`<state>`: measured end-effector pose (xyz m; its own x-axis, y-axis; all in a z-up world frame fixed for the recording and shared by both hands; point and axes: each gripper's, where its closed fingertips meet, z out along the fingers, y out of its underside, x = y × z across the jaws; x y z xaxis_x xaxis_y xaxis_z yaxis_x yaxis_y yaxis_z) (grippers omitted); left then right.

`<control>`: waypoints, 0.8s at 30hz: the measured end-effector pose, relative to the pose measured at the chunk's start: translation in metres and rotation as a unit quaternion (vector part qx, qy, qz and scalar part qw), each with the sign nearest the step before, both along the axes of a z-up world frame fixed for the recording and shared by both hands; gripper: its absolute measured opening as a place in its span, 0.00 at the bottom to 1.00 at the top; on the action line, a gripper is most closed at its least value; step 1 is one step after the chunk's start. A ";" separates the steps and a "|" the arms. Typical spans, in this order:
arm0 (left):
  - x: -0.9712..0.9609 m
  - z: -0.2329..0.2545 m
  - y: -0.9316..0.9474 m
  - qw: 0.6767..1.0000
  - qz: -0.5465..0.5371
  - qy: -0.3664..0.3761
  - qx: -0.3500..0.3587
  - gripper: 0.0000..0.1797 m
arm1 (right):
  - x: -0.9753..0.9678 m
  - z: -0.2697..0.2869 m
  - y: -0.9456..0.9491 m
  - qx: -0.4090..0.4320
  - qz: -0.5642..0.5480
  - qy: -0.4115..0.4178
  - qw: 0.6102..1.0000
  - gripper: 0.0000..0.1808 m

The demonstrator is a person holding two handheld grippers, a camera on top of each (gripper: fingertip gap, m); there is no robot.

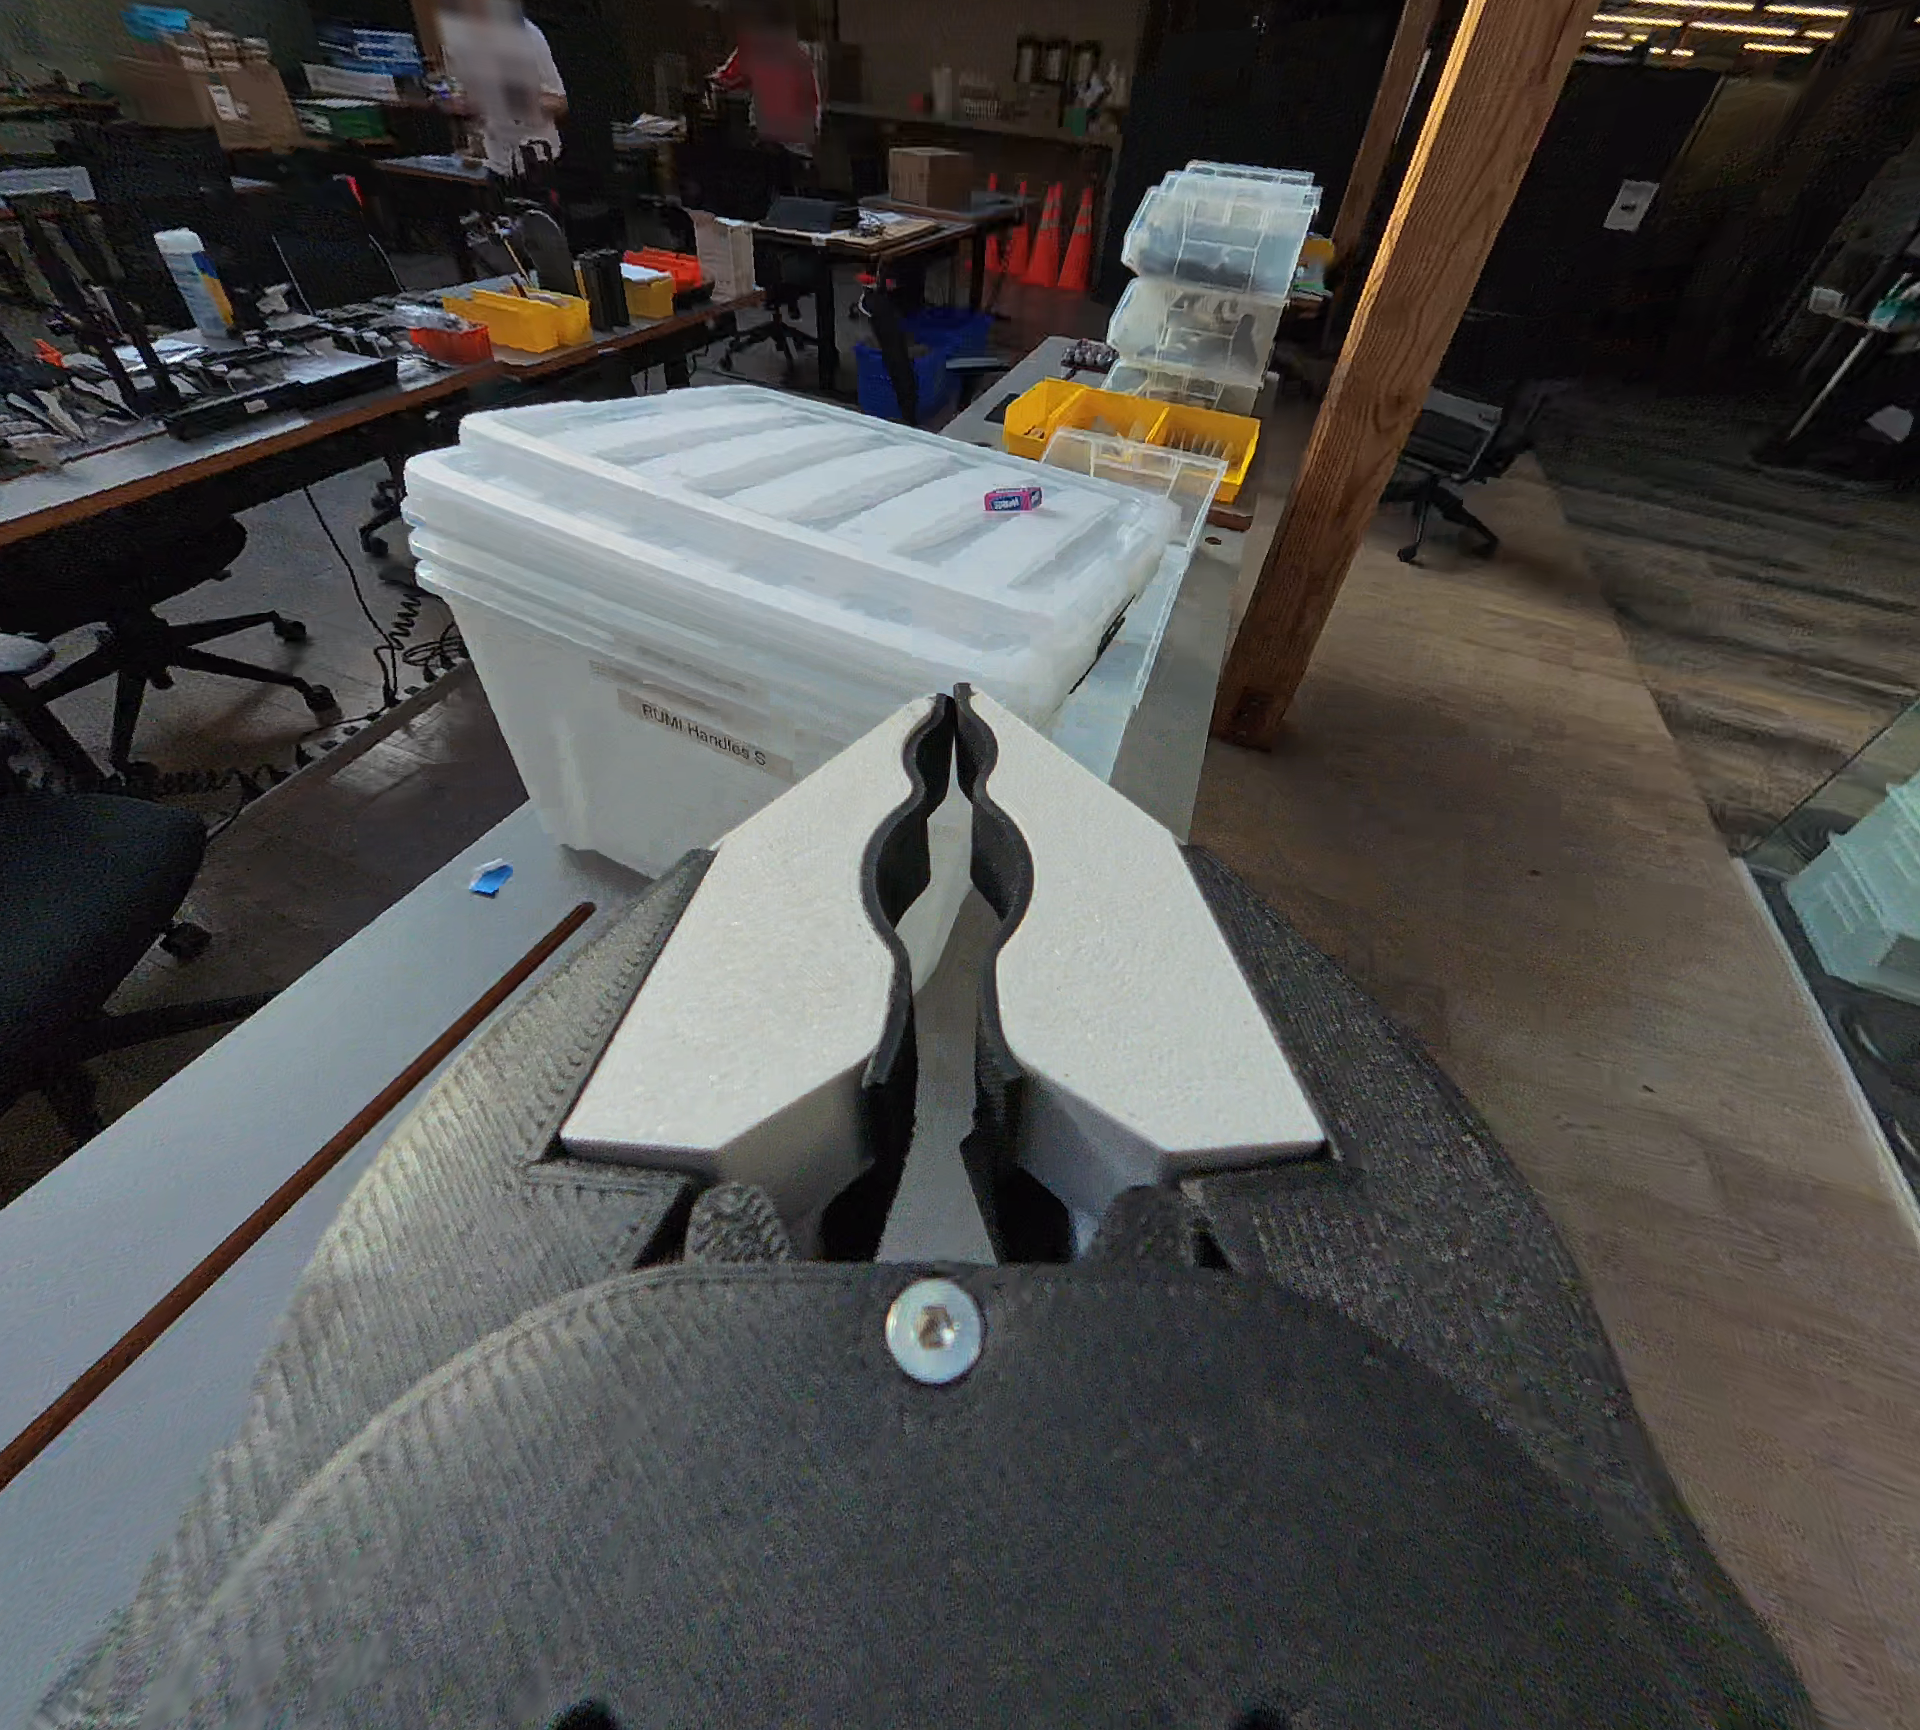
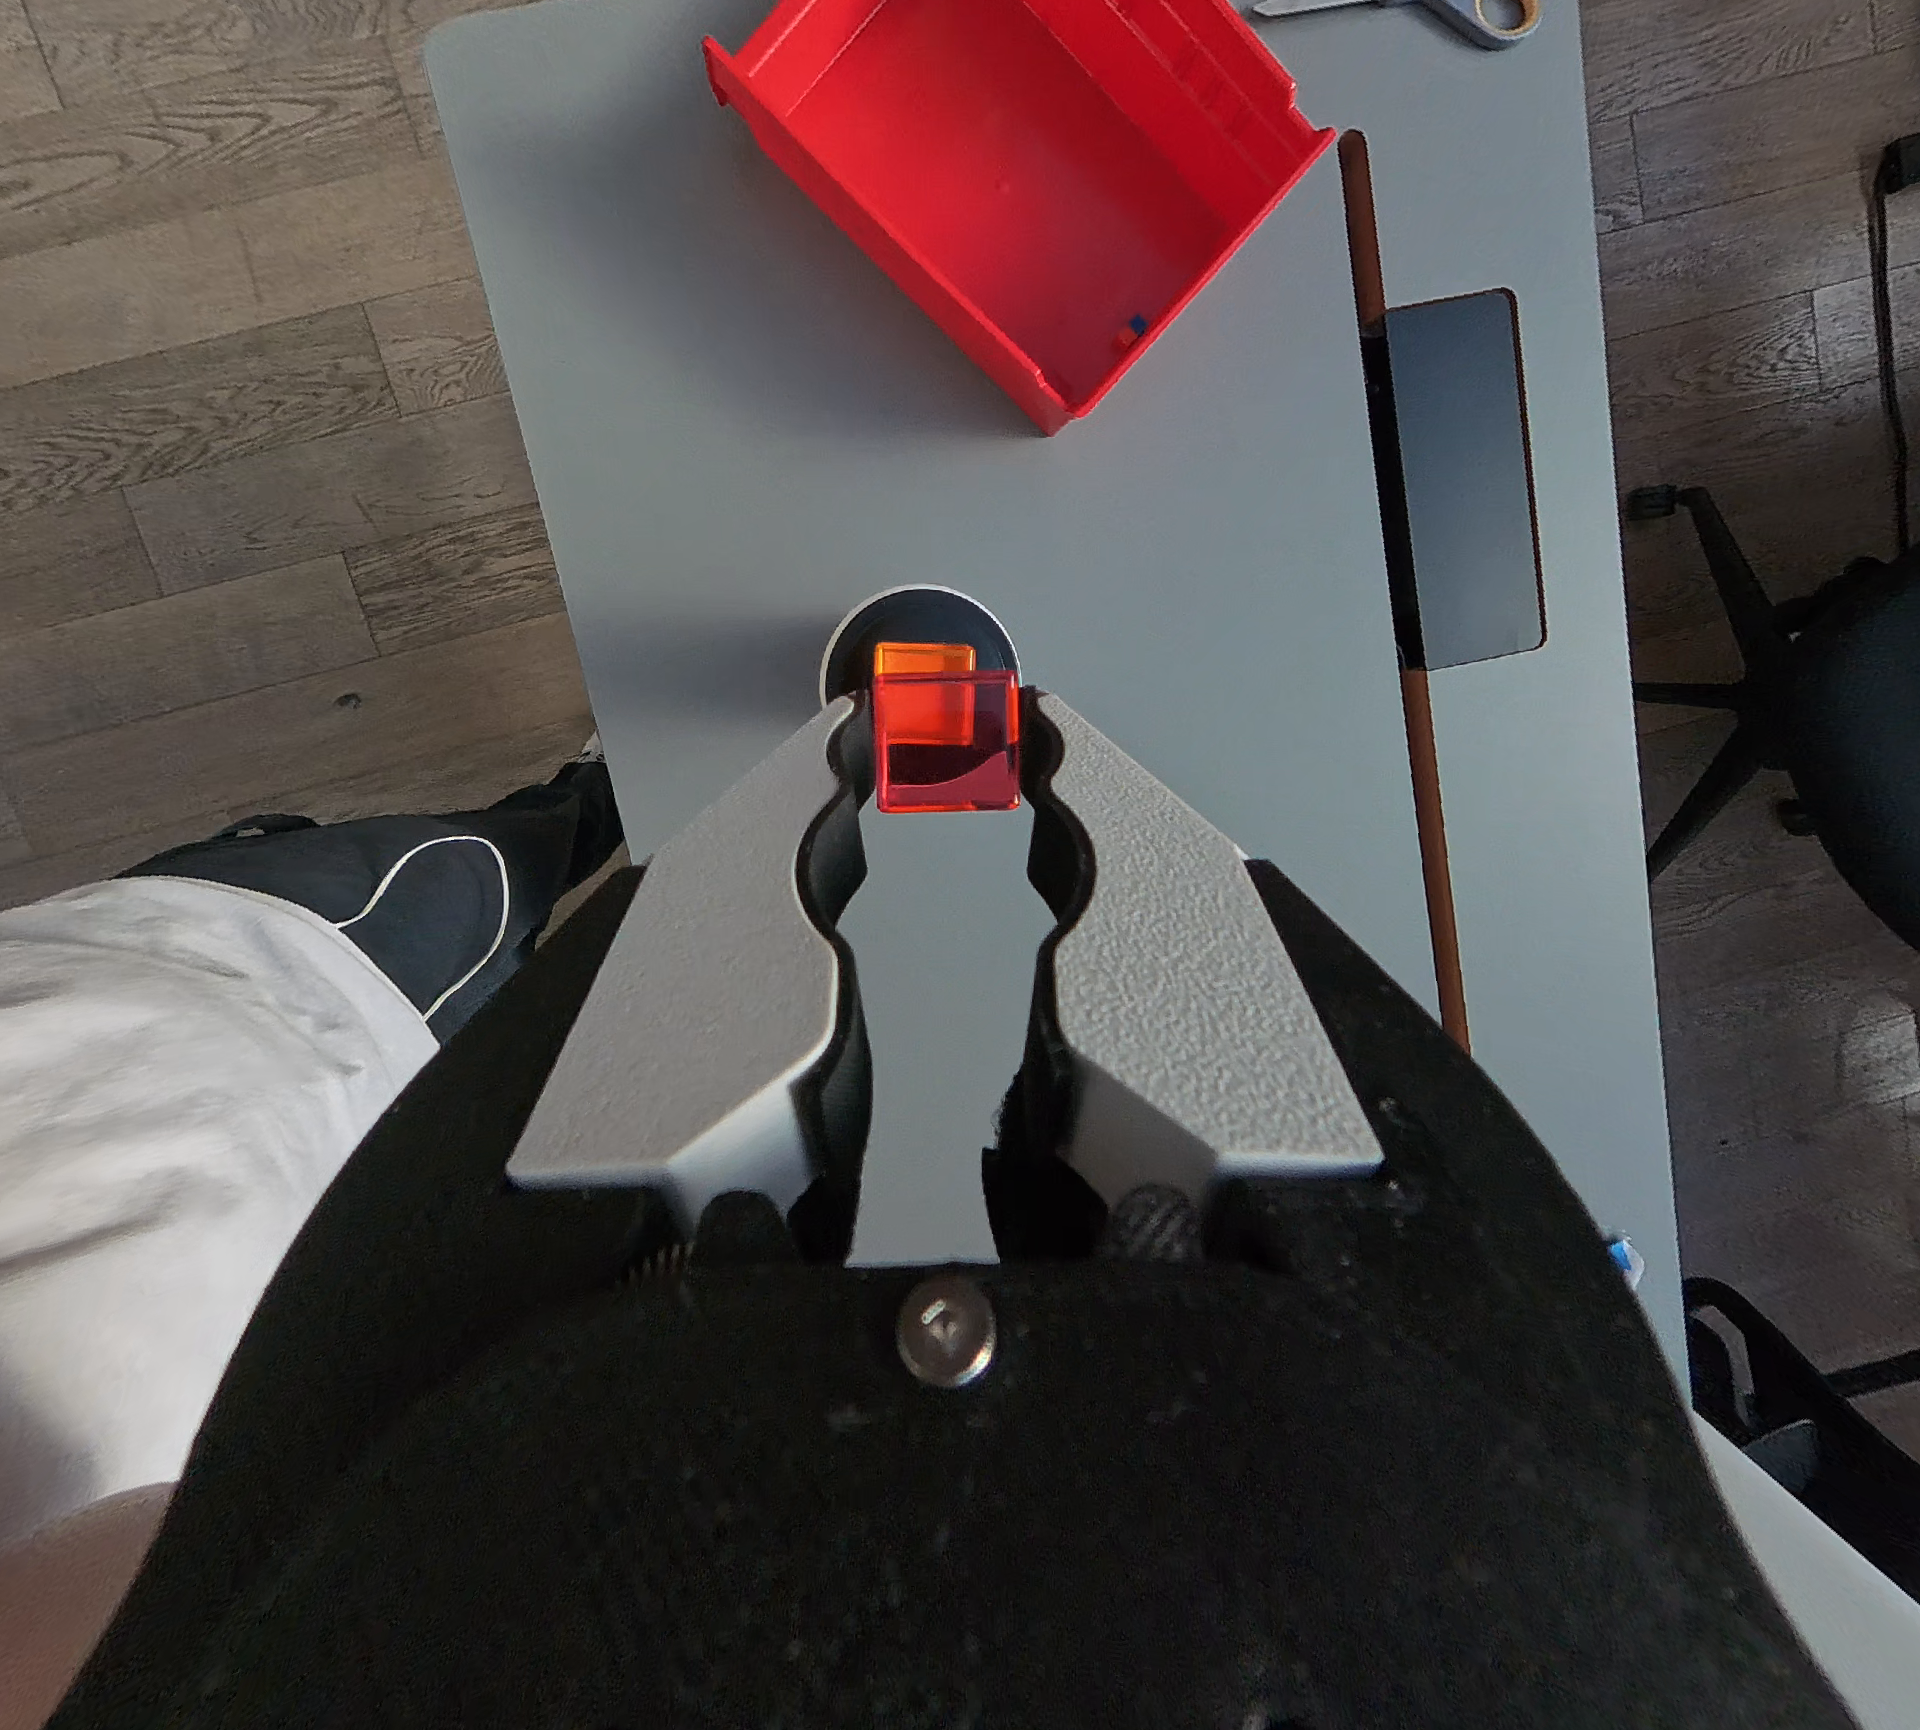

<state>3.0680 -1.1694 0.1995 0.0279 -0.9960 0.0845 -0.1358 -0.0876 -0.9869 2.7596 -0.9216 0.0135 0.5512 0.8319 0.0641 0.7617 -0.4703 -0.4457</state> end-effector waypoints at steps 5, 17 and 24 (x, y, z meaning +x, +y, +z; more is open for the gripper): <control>0.017 -0.087 -0.013 0.992 -0.043 0.100 -0.066 0.00 | -0.006 0.005 -0.006 0.028 -0.009 0.069 0.997 0.14; 0.012 -0.115 0.010 0.991 0.004 0.135 0.011 0.00 | -0.005 -0.020 0.006 0.013 -0.012 0.053 0.998 0.14; 0.011 -0.118 0.012 0.991 0.001 0.136 0.012 0.00 | -0.012 -0.021 0.004 0.018 0.011 0.050 0.999 0.14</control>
